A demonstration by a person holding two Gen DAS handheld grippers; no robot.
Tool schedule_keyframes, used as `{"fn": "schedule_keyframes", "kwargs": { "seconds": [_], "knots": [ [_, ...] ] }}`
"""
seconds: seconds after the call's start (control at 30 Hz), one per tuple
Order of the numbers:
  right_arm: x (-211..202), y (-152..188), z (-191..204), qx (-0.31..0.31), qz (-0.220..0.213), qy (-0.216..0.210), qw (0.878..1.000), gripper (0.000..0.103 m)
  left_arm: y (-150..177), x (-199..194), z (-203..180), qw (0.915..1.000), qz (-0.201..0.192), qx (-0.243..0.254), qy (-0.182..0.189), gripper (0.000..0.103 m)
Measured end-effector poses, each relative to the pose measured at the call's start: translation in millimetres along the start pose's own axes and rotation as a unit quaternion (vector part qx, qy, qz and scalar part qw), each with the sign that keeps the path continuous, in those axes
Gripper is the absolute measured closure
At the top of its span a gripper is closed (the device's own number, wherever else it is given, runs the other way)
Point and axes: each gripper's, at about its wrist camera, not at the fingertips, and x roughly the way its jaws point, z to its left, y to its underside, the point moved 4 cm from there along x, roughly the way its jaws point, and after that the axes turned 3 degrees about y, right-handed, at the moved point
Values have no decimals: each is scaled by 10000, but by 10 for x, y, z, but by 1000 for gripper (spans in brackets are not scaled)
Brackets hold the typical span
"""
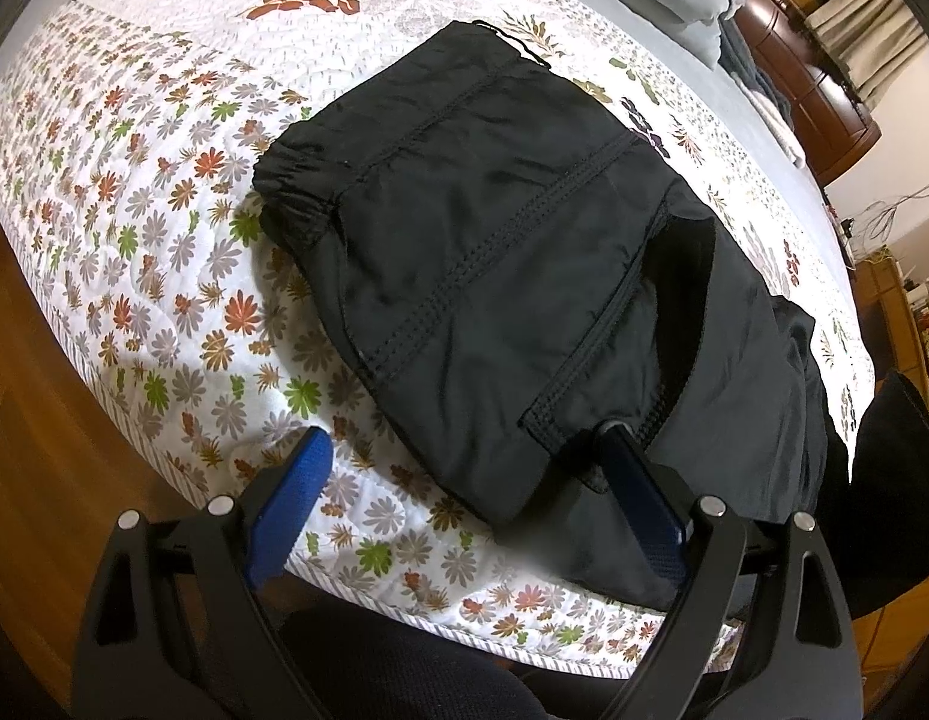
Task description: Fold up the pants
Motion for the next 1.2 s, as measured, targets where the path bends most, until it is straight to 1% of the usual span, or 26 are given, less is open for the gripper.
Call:
{"fn": "schedule_keyframes", "kwargs": {
  "seconds": [0.23, 0.33, 0.57, 0.87, 1.2],
  "knots": [
    [131, 45, 65, -148, 66, -8, 9999, 83, -9, 54, -34, 10000, 8, -47, 0, 11],
    [193, 71, 97, -200, 128, -78, 9997, 83, -19, 74, -58, 10000, -7, -65, 19, 11],
    [302, 137, 160, -351, 234, -93, 9991, 83, -44, 75, -107, 10000, -71, 11, -6, 11],
    [467, 301, 321, -729, 399, 61, 9965, 83, -22, -44, -87, 9996, -281, 8, 30, 11],
    [767, 606, 582, -1370, 714, 383, 9873, 83, 10, -53, -33, 9996, -220, -49, 181, 11]
  ]
}}
